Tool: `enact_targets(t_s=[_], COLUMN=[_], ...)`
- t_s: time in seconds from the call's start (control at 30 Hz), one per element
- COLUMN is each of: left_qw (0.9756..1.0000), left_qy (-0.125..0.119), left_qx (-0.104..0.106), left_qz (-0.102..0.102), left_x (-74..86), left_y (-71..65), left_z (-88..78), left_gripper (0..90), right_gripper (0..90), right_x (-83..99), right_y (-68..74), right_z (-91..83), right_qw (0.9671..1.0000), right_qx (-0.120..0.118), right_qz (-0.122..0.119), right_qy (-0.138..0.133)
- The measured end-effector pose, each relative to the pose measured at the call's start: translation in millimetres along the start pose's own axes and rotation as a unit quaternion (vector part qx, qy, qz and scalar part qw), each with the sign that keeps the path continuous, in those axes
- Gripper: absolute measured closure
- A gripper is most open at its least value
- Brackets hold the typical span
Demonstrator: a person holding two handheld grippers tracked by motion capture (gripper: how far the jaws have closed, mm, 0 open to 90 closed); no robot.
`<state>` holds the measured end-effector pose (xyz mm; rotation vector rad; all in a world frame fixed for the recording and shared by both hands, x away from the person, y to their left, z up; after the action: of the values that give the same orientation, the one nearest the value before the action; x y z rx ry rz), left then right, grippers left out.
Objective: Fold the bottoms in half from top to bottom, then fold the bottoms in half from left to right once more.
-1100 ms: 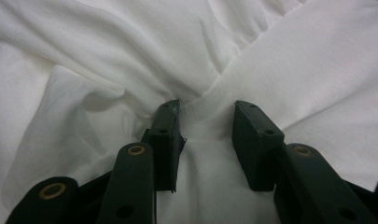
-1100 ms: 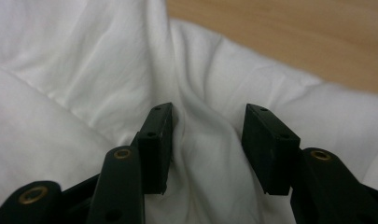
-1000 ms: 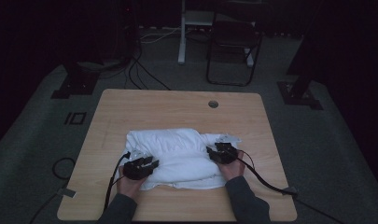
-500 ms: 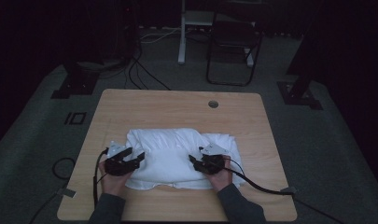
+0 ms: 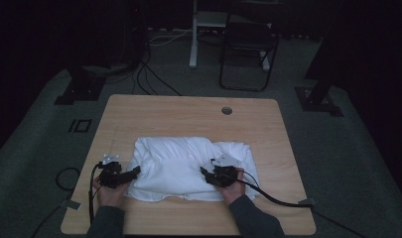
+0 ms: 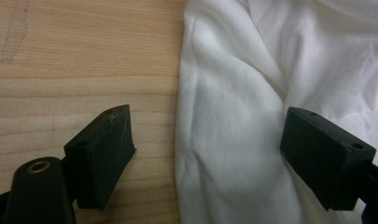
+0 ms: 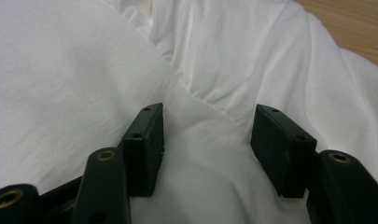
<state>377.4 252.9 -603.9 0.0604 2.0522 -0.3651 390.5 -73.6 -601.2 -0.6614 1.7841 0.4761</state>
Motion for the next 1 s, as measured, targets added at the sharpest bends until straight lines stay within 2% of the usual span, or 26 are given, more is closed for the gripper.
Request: enact_targets(t_s=[0.13, 0.23, 0.27, 0.47, 0.63, 0.7, 0.8, 0.9, 0.93, 1.0], left_qw=[0.9995, 0.9976, 0.9971, 0.9967, 0.9962, 0.9945, 0.9899, 0.9863, 0.9858, 0.9854], left_qy=[-0.002, -0.004, -0.003, -0.001, -0.001, -0.001, -0.007, -0.007, -0.014, -0.033], left_qx=[0.03, 0.061, 0.068, 0.076, 0.078, 0.09, 0.108, 0.121, 0.119, 0.121], left_qz=[-0.012, -0.033, -0.034, -0.029, -0.039, -0.054, -0.092, -0.112, -0.118, -0.115], left_x=[0.5, 0.9, 0.9, 0.8, -0.2, -1.1, -2.6, -3.4, -4.6, -10.0], left_y=[-7.6, -15.7, -18.0, -24.1, -23.1, -23.2, -20.6, -16.8, -15.9, -15.8], left_z=[1.8, 4.2, 5.1, 8.7, 9.3, 9.8, 10.0, 8.2, 6.9, 1.5], left_gripper=[17.5, 17.8, 17.8, 17.8, 17.8, 17.8, 18.9, 20.3, 20.3, 21.8], right_gripper=[43.4, 43.5, 43.5, 43.5, 43.5, 43.5, 43.5, 43.5, 43.4, 43.5], right_x=[0.2, 0.3, 0.3, 0.4, 0.7, 1.0, 1.0, 1.1, 1.1, 1.2], right_y=[0.2, 0.3, 0.3, 0.2, -0.1, -0.5, -0.7, -0.9, -1.1, -1.1], right_z=[0.0, -0.1, -0.1, 0.0, -0.2, -0.1, 0.0, 0.1, 0.1, 0.1], right_qw=[1.0, 1.0, 1.0, 1.0, 1.0, 1.0, 1.0, 0.9999, 0.9999, 0.9999], right_qx=[0.001, 0.002, 0.002, 0.002, 0.001, -0.001, -0.002, -0.002, -0.003, -0.004], right_qz=[-0.001, -0.001, 0.0, 0.001, 0.002, 0.007, 0.008, 0.01, 0.011, 0.012], right_qy=[-0.001, -0.002, -0.002, -0.001, -0.002, -0.003, -0.003, -0.003, -0.003, -0.002])
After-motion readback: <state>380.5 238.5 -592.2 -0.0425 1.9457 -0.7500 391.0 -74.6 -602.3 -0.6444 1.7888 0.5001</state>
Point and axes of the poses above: each handheld gripper's, and its own axes: z roughly forward along the jaws, x roughly out of its underside, y roughly to its left, the point moved 7 cm from there along z, roughly forward along the jaws, and after that the axes turned 14 degrees about -y, right-handed, at the moved point
